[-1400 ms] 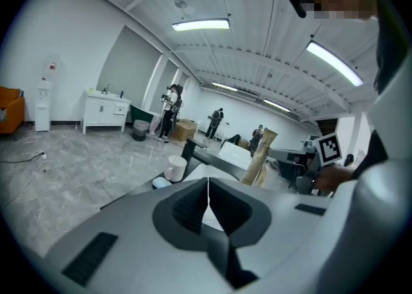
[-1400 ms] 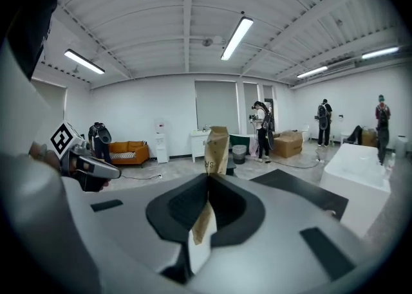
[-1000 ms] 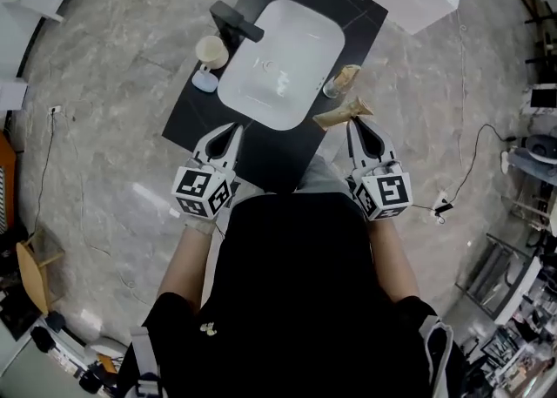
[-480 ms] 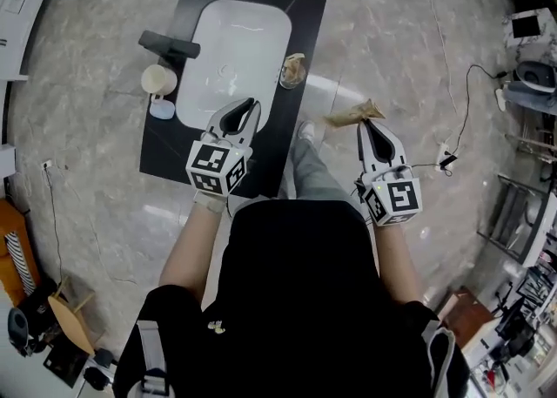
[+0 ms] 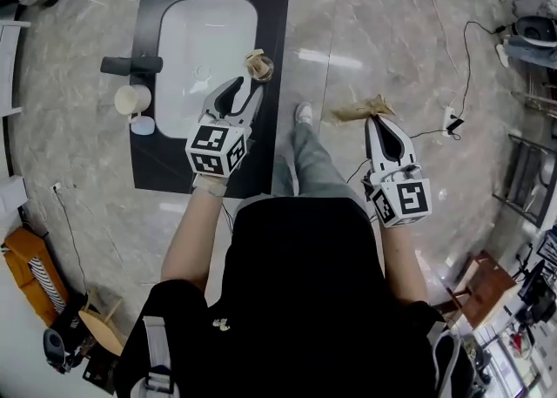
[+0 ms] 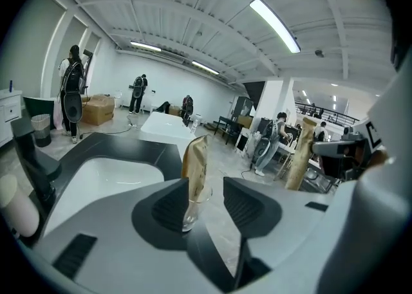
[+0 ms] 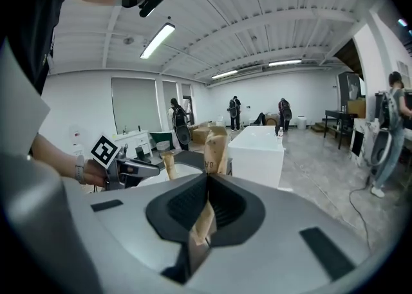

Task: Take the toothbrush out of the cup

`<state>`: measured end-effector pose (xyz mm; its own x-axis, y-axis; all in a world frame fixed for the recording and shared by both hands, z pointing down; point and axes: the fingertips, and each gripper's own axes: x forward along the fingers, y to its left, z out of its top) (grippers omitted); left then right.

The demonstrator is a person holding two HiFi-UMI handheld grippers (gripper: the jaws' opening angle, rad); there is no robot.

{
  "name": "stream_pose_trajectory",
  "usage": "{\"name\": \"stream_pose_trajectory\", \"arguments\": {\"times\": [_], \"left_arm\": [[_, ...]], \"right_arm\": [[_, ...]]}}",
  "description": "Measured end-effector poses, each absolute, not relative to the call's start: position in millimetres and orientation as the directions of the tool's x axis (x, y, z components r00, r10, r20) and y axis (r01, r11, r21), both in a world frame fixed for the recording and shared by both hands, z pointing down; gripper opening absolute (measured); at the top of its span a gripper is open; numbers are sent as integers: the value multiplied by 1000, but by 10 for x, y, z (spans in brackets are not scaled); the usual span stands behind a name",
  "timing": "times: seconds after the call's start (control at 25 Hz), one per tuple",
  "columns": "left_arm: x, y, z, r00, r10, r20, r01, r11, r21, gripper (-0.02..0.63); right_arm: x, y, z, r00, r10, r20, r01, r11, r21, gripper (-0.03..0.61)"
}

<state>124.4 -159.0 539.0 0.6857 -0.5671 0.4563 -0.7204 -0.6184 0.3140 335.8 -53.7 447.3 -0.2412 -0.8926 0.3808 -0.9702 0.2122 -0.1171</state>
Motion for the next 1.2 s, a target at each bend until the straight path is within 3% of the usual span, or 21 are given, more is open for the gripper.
{"name": "stream_pose_trajectory", "arguments": {"times": [0.52, 0.8, 1.2], "left_arm": [[1374, -1940, 5596, 588, -619, 521, -800, -538, 265, 176], [1319, -2025, 5618, 567, -635, 525, -818, -511, 265, 66], [1291, -1985, 5469, 593, -635, 495, -803, -510, 309, 48]], "right_arm": [[3610, -597, 4637, -233, -882, 409, -970, 185, -155, 34], [3646, -742, 4692, -241, -879, 412, -969, 191, -158, 34], [3565, -858, 4598, -247, -884, 398, -968, 208, -137, 34]]}}
